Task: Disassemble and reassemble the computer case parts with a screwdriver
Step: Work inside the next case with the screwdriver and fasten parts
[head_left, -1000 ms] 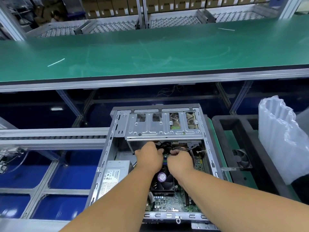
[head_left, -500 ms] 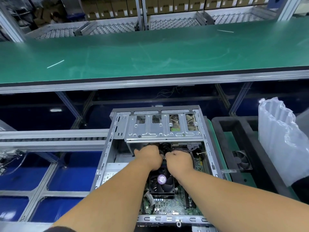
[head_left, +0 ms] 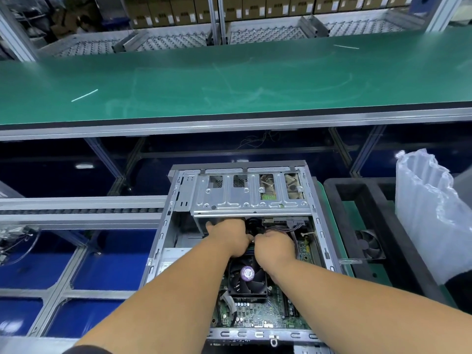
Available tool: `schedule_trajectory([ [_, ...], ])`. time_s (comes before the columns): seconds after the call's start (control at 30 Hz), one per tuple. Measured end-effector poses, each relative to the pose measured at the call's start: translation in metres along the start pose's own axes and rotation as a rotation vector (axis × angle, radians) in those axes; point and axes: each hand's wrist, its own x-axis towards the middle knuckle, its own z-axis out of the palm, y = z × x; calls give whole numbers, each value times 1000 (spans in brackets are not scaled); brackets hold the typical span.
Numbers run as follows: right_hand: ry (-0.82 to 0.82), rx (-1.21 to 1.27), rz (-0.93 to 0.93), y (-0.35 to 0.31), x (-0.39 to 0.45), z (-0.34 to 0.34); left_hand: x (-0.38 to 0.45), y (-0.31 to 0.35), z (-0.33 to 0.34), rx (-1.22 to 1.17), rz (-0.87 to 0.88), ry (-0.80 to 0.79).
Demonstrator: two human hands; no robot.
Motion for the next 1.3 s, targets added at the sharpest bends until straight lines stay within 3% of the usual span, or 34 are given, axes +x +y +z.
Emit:
schedule_trajectory([
  [0.1, 80, 241, 26, 2, -9, 5, -3, 2, 2, 63, 12, -5],
  [0.33, 31, 444, -39, 2, -22, 6, 0, 2, 6, 12, -46, 2],
  [0.53, 68, 273, -106, 1, -14, 8, -3, 2, 15, -135, -125, 68],
  [0.63, 118, 319, 13, 1, -5, 10, -3, 2, 18, -118, -120, 87],
  [0.73, 57, 127, 77, -2, 3, 6, -4, 2, 18, -77, -99, 60],
  [0.93, 49, 32, 208, -9, 6, 6, -3, -1, 5, 41, -15, -38],
  [1.3, 149, 513, 165, -7, -13, 17, 0, 1, 5, 170, 21, -88],
])
